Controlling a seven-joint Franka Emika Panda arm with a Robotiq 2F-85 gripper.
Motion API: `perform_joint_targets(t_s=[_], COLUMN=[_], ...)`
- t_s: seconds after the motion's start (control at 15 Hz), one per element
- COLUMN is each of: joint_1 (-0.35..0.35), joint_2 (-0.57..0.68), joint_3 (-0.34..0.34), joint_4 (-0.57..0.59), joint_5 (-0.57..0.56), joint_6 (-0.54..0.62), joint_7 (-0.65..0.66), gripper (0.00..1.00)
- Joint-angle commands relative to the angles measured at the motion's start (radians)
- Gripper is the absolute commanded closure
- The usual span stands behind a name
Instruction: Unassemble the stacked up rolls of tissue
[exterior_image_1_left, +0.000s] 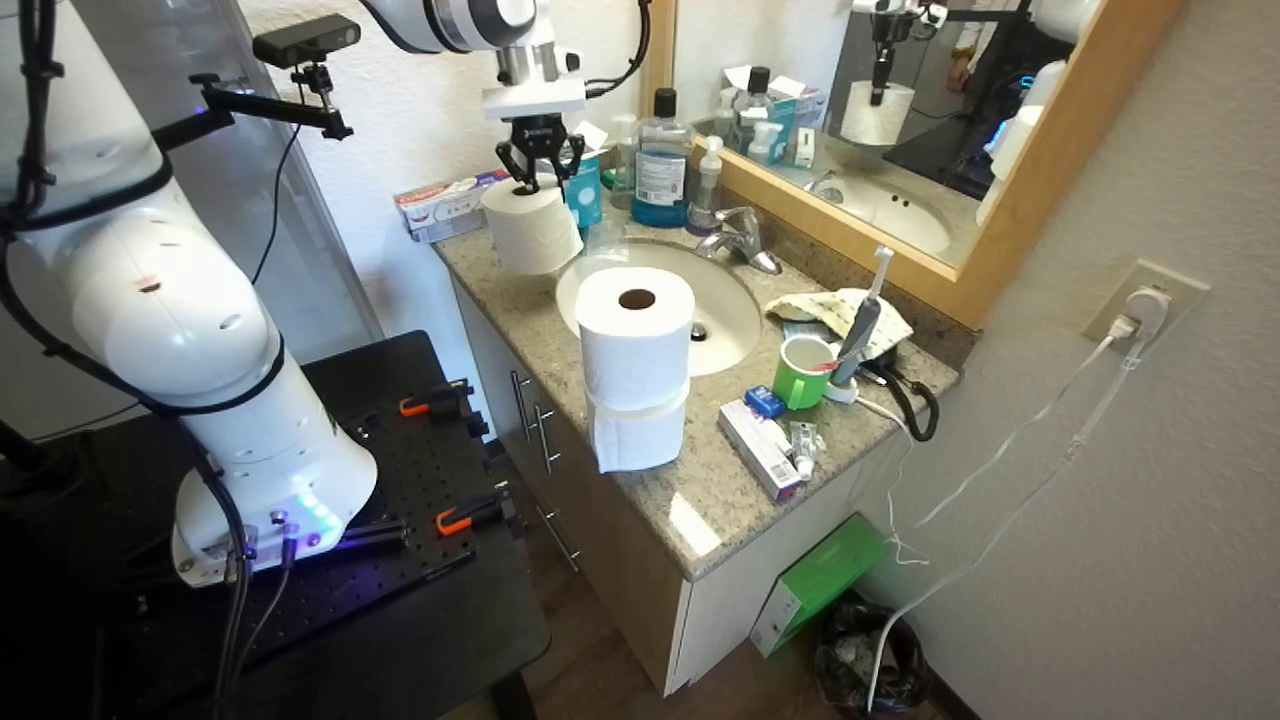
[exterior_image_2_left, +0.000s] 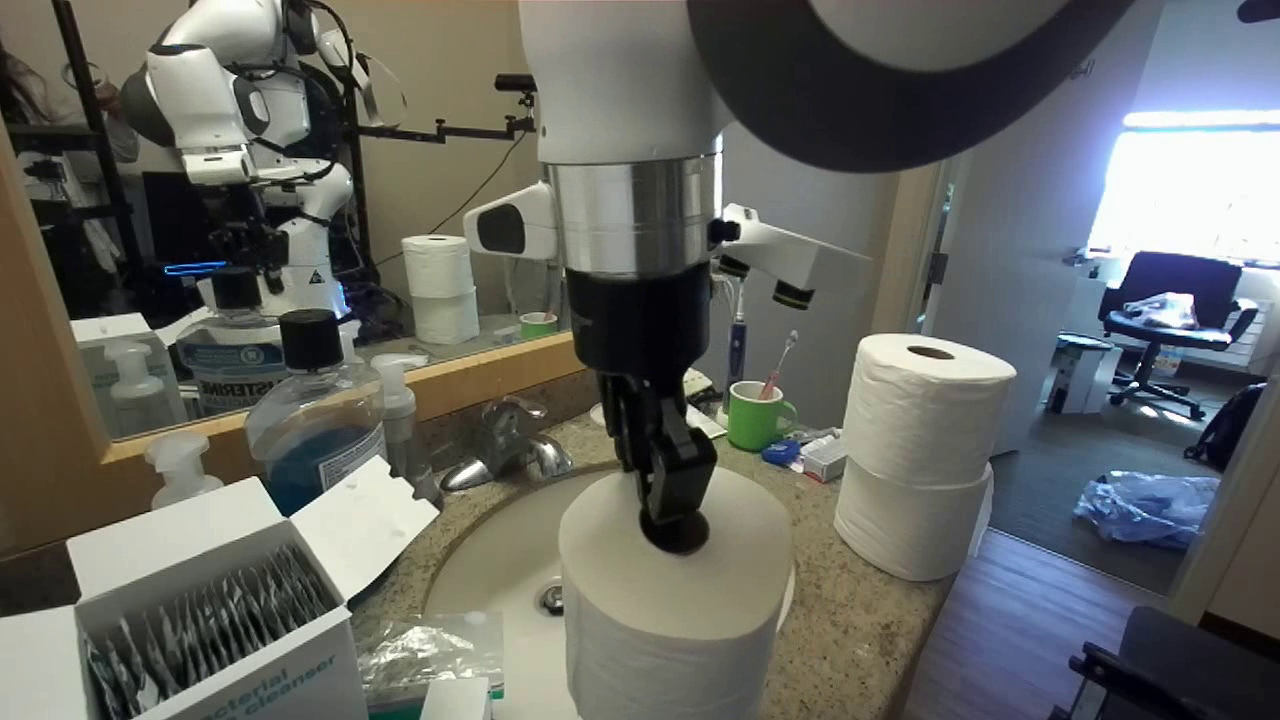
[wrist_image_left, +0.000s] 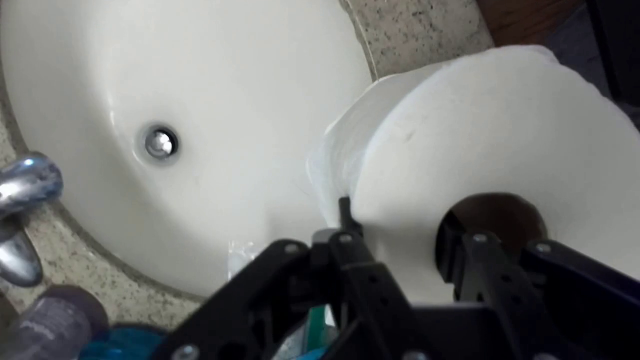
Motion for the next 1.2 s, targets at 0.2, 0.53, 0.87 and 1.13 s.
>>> perform_joint_targets(t_s=[0.2,0.53,0.87,1.13], joint_1=[0.006,0.02,0.031,0.023], joint_2=[0.013,0.025,0.091,0.143], joint_3=[0.031,0.053,0.078,0.091], joint_4=[-0.028,-0.03,0.009,0.03], joint_5=[0.156,0.188,0.181,0.18], joint_6=[0.071,0.042,0.035,0.033], joint_7=[-0.185,-0.232,-0.312,-0.366], gripper=[0.88,0.88,0.88,0.88])
